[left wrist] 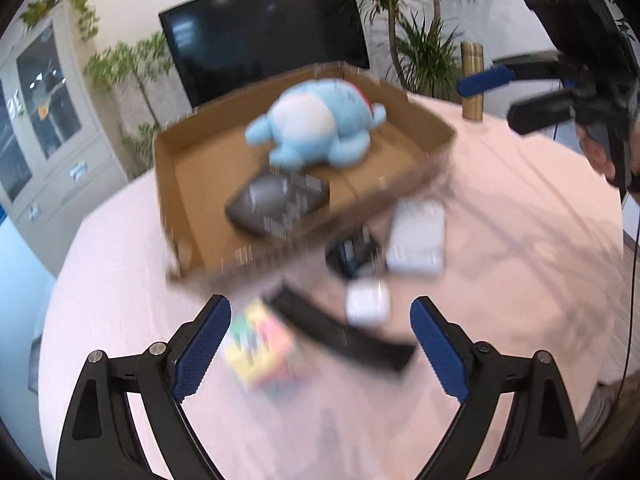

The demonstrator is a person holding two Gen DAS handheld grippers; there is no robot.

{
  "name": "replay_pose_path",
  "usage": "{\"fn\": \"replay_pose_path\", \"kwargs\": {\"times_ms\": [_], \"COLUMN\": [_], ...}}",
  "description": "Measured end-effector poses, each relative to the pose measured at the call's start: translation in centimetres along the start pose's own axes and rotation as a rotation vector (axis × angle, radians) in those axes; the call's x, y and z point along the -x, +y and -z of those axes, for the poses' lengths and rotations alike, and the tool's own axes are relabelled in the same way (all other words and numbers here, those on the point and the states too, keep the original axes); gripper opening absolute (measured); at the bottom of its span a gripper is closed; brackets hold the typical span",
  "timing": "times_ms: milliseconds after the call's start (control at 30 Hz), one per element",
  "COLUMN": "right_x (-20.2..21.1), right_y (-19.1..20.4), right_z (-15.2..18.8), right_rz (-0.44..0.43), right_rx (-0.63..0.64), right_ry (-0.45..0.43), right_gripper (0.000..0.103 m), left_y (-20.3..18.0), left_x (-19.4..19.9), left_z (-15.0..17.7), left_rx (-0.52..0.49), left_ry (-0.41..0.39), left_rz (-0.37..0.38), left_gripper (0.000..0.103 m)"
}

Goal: Organize objects
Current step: 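Move the right gripper down to the pastel Rubik's cube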

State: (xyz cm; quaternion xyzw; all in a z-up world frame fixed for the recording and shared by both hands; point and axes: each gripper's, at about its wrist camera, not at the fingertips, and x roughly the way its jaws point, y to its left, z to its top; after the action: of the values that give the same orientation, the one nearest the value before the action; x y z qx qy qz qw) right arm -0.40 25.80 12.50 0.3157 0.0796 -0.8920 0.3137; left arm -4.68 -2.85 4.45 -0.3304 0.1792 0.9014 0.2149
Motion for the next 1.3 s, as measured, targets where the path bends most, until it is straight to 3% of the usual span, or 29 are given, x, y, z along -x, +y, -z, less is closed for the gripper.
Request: {"fn": "replay_pose_path", "kwargs": {"times_ms": [167,267,367,600,767,900,1300], "right_x": [-4.5,-7.7,-10.5,-16.9,-20.6,-23.2,-27.6], "right_y": [3.5,4.9,6.0,6.7,6.9,7.3,7.1], "right_z": [0.9,0.3,-0.3,-2.3,-2.8,-2.9,-2.3], "right_rz": [-0.065,-0.119,-0.163,-0.259,-0.274,-0.306,-0.370], "right_rx": [0.034,0.061,0.088,0.170,0.218,0.277,0.378], "right_ry": [0.082,0.112,0.134,0.205,0.270,0.315,0.388], "right_gripper": [0.091,0.091,0.091,0.091,0.091,0.091,0.087], "left_y": [0.7,2.9,4.6,6.2,7.6,7.9,7.6], "left_x": [-0.2,-1.5,-2.7,-6.7,-8.6,-9.7,-10.1], "left_z": [4.6,5.5,5.8,6.2,6.0,5.8,5.4], "left_rx": [0.052,0.093,0.122,0.128,0.198,0.191,0.135], "left_ry": [0.077,0.094,0.095,0.144,0.143,0.143,0.134], "left_rz": [-0.033,-0.043,-0.006,0.185,0.301,0.359,0.400], "left_gripper": [0.092,0.091,0.091,0.091,0.091,0.091,0.092]}}
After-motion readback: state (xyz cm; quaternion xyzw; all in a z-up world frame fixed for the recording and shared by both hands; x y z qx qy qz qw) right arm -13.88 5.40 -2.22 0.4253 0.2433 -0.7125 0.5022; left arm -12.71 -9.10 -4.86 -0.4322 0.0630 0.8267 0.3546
